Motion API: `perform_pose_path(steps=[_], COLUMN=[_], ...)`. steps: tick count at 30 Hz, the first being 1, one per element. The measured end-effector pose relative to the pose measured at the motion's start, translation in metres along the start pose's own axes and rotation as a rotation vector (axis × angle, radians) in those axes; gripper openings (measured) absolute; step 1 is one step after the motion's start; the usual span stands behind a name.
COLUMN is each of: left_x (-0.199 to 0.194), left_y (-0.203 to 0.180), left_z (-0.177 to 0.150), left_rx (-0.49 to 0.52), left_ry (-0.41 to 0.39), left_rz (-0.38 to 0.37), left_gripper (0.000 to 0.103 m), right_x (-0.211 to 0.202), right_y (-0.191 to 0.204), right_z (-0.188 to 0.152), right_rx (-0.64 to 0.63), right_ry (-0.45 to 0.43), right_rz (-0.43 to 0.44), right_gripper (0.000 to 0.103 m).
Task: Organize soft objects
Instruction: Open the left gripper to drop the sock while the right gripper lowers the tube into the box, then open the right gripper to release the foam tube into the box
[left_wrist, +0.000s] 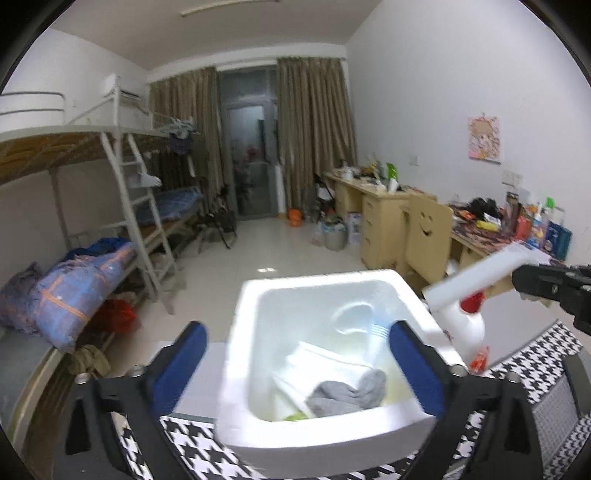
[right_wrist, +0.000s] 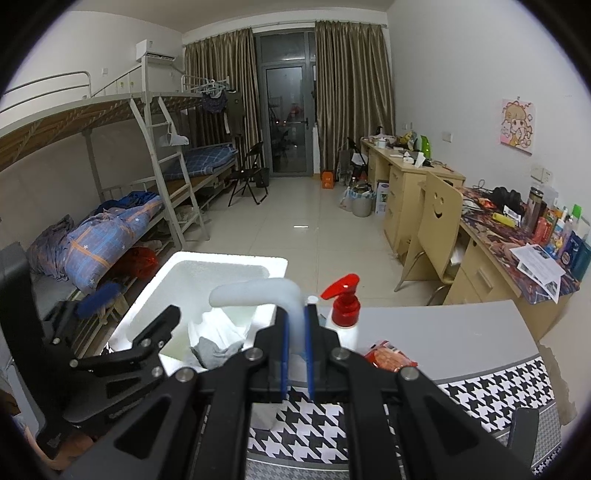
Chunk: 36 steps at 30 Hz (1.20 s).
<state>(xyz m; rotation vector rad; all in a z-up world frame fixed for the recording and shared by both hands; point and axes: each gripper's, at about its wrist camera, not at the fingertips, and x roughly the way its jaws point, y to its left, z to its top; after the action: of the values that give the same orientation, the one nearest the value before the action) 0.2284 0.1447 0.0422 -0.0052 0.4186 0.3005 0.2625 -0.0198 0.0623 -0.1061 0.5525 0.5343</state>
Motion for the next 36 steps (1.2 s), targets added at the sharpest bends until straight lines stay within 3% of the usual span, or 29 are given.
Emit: perform_pose_path(steps=[16,28,30,35,36], left_x=[-0.018,-0.034,-0.033,-0.032,-0.033], left_y=[0.039,0.066,0.069,0.071,0.072], left_z=[-0.010,-0.021,-0.022,-0.024,-0.024], left_rx=[-0.039,-0.074,-0.080,-0.088,-0.087], left_ry=[-0.006,-0.019,-0.014,-0.010,-0.009], left_rz=[0.074,0.110,0.112,0.106,0.105], left_gripper=[0.102,0.102,0.102,0.102,0.102], right_x=[0.018,0.053,0.058,0.062,0.059], right_y=[0.033,0.054,0.056,0.056,0.057], right_z=[0.005,0.005,0.003,-0.003,-0.003], right_rx=[-0.045,-0.050,-0.061,-0.059,-0.064], right_ry=[0.029,0.106,0.125,0.177,0.168], right_rz=[0.066,0.110,0.105,0.127,0.124], right_gripper=[0.010,0.010,0.015,0.062,0.064])
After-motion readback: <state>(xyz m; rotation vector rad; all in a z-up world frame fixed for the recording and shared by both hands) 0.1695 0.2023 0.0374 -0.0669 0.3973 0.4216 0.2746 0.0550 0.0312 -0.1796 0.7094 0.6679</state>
